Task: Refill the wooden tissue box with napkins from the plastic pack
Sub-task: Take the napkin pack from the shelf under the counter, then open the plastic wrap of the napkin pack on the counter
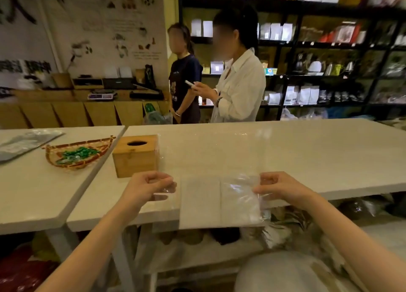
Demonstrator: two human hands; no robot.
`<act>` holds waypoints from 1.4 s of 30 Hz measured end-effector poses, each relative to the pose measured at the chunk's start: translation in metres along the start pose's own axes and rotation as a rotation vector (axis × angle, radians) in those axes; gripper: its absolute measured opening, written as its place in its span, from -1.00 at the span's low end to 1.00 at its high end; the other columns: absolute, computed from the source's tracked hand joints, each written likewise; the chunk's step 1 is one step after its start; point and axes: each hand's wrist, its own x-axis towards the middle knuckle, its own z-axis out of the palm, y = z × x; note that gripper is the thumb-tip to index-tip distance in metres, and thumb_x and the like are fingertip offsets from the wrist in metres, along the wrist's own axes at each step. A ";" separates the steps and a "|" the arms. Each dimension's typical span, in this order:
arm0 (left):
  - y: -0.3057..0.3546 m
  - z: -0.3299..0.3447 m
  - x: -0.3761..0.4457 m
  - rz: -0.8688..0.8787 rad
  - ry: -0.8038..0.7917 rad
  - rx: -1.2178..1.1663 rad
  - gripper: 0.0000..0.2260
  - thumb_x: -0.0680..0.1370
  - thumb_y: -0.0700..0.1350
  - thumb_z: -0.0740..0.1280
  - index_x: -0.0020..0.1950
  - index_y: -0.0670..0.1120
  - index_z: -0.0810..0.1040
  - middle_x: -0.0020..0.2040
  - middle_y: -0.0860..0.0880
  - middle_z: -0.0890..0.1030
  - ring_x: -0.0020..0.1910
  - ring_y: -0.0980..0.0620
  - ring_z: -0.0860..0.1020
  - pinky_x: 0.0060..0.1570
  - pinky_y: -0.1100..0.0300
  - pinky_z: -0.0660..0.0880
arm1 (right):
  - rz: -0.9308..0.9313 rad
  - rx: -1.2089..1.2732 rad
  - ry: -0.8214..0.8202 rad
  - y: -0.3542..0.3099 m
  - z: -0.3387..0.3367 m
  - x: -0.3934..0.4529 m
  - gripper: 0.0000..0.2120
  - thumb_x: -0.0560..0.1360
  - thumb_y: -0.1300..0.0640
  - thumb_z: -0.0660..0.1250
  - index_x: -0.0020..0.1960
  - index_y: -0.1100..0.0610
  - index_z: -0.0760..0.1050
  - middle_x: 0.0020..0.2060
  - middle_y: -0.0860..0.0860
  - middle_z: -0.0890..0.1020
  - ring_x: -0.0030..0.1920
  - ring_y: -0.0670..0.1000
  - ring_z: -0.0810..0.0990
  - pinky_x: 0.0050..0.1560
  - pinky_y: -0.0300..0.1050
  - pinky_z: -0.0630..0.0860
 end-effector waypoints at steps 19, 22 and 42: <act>-0.034 0.021 0.115 -0.238 0.034 -0.241 -0.88 0.54 -0.26 0.25 -0.13 -0.22 0.57 -0.40 -0.08 0.63 -0.45 0.03 0.54 -0.53 0.31 0.47 | 0.185 -0.072 0.107 -0.012 -0.004 0.124 -0.84 0.33 0.19 0.50 -0.14 0.18 0.56 -0.32 0.01 0.54 -0.34 -0.07 0.50 -0.40 -0.27 0.49; -0.036 0.026 0.123 -0.269 0.008 -0.183 -0.82 0.53 -0.27 0.23 0.03 -0.37 0.47 -0.33 -0.13 0.55 -0.46 0.05 0.49 -0.48 0.30 0.41 | 0.199 -0.069 0.122 -0.011 0.000 0.135 -0.83 0.33 0.19 0.50 -0.11 0.18 0.58 -0.33 0.02 0.52 -0.35 -0.06 0.48 -0.37 -0.25 0.47; 0.015 0.107 0.192 0.178 -0.591 0.705 -0.58 0.63 0.03 -0.10 0.48 -0.02 0.14 0.54 -0.03 0.09 0.52 0.05 0.00 0.45 0.09 -0.14 | 0.268 -0.077 0.265 -0.012 -0.013 0.169 -0.90 0.40 0.25 0.39 -0.28 0.19 0.53 -0.45 0.05 0.53 -0.50 -0.05 0.48 -0.52 -0.30 0.43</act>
